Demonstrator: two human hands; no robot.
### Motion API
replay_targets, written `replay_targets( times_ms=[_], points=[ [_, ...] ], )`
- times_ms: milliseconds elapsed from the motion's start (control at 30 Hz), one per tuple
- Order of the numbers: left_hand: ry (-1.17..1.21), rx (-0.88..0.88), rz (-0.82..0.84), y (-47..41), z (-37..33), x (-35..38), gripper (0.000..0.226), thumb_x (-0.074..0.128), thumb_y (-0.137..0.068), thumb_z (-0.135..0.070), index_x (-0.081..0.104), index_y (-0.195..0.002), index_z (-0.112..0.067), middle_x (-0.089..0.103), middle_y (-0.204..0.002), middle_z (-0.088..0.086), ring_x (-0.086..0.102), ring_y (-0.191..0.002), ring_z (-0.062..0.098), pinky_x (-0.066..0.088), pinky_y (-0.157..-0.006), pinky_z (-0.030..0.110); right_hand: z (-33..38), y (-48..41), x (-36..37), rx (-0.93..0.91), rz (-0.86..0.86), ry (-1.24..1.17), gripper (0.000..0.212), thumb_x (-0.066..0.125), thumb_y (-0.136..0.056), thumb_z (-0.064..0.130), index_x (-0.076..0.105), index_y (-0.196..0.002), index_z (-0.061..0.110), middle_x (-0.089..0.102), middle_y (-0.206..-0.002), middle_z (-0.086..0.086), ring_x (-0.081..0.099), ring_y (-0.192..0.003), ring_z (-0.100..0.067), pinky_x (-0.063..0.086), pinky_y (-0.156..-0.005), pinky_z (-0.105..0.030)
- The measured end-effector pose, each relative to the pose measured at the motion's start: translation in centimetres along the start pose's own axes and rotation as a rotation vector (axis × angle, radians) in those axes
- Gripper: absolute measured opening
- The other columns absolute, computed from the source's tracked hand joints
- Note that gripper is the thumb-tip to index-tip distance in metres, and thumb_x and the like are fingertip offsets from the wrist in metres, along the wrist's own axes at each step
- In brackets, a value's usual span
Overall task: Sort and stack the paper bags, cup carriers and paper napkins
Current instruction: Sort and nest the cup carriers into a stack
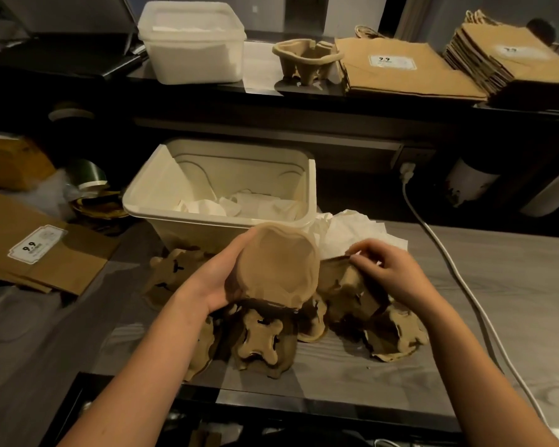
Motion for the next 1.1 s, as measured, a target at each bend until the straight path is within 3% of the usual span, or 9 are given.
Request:
replay_targets(
  times_ms=[67, 167, 300, 433, 600, 767, 900, 967, 1100],
  points=[
    [-0.017, -0.014, 0.002, -0.2, 0.1, 0.2, 0.046, 0.039, -0.093, -0.051, 0.066, -0.114, -0.020, 0.069, -0.113, 0.009, 0.065, -0.104, 0.024, 0.052, -0.090, 0.039, 1.0, 0.3, -1.0, -0.026, -0.178, -0.040, 0.022, 0.054, -0.092, 0.022, 0.053, -0.088, 0.044, 0.055, -0.091, 0.017, 0.054, -0.086, -0.001, 0.045, -0.070, -0.019],
    [-0.035, -0.025, 0.023, -0.4, 0.3, 0.8, 0.052, 0.047, -0.085, -0.055, 0.065, -0.118, -0.019, 0.068, -0.115, 0.009, 0.062, -0.110, 0.026, 0.047, -0.096, 0.041, 3.2, 1.1, -1.8, -0.130, -0.440, -0.045, 0.015, 0.052, -0.089, 0.019, 0.053, -0.090, 0.034, 0.051, -0.089, 0.022, 0.053, -0.084, 0.001, 0.045, -0.069, -0.017],
    [-0.024, -0.091, -0.063, -0.7, 1.0, 2.1, 0.065, 0.063, -0.061, -0.059, 0.066, -0.113, -0.022, 0.071, -0.104, 0.010, 0.066, -0.098, 0.025, 0.054, -0.073, 0.036, 7.0, 1.8, -0.6, -0.434, -0.574, 0.206, 0.019, 0.049, -0.086, 0.026, 0.062, -0.097, 0.016, 0.049, -0.087, 0.017, 0.046, -0.073, 0.001, 0.039, -0.062, -0.011],
    [0.097, -0.125, 0.057, -0.9, 1.4, 3.1, 0.061, 0.054, -0.074, -0.058, 0.065, -0.116, -0.015, 0.069, -0.107, 0.014, 0.066, -0.098, 0.025, 0.055, -0.078, 0.038, 8.7, 1.7, 3.1, -0.627, -0.481, 0.409, 0.020, 0.052, -0.082, 0.025, 0.064, -0.093, 0.015, 0.060, -0.085, 0.001, 0.048, -0.078, -0.007, 0.041, -0.057, -0.017],
    [0.181, -0.105, 0.026, -0.5, 1.6, 3.9, 0.055, 0.044, -0.088, -0.060, 0.066, -0.108, -0.014, 0.071, -0.084, 0.009, 0.069, -0.072, 0.018, 0.054, -0.052, 0.027, 8.5, 1.8, 5.9, -0.664, -0.341, 0.442, 0.023, 0.053, -0.083, 0.031, 0.067, -0.093, 0.015, 0.060, -0.083, 0.000, 0.054, -0.072, -0.014, 0.039, -0.056, -0.021],
    [0.267, -0.058, 0.065, 0.1, 1.9, 4.0, 0.066, 0.030, -0.089, -0.064, 0.063, -0.111, -0.011, 0.073, -0.085, 0.008, 0.071, -0.075, 0.017, 0.055, -0.057, 0.024, 7.7, 2.0, 6.7, -0.686, -0.200, 0.437, 0.033, 0.055, -0.081, 0.041, 0.065, -0.102, 0.017, 0.058, -0.083, 0.003, 0.055, -0.068, -0.011, 0.041, -0.051, -0.019],
    [0.218, -0.080, 0.050, 0.2, 2.3, 4.0, 0.056, 0.058, -0.073, -0.054, 0.067, -0.109, -0.011, 0.071, -0.090, 0.009, 0.070, -0.082, 0.019, 0.056, -0.063, 0.029, 7.0, 2.3, 6.6, -0.684, -0.131, 0.433, 0.034, 0.054, -0.081, 0.043, 0.063, -0.103, 0.018, 0.060, -0.087, 0.006, 0.055, -0.072, -0.006, 0.031, -0.059, -0.009],
    [0.185, -0.093, -0.011, -0.1, 2.6, 3.9, 0.045, 0.066, -0.068, -0.043, 0.070, -0.100, -0.012, 0.069, -0.087, 0.009, 0.069, -0.077, 0.019, 0.055, -0.065, 0.031, 6.3, 2.5, 6.1, -0.669, -0.105, 0.376, 0.032, 0.052, -0.085, 0.042, 0.062, -0.105, 0.020, 0.061, -0.092, 0.007, 0.053, -0.076, -0.001, 0.035, -0.061, -0.007],
    [0.216, -0.112, -0.038, -0.5, 2.9, 3.9, 0.031, 0.059, -0.085, -0.036, 0.068, -0.103, -0.013, 0.071, -0.091, 0.009, 0.068, -0.082, 0.022, 0.055, -0.070, 0.032, 3.0, 3.0, 3.4, -0.437, -0.274, 0.128, 0.024, 0.048, -0.088, 0.038, 0.062, -0.101, 0.023, 0.059, -0.092, 0.012, 0.054, -0.080, 0.001, 0.050, -0.068, -0.019]
  ],
)
Point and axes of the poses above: each hand's wrist, its own y-axis away from the middle knuckle, its own x-axis out of the palm, z = x × y, the point moved 1 cm from there along -y, towards the middle knuckle
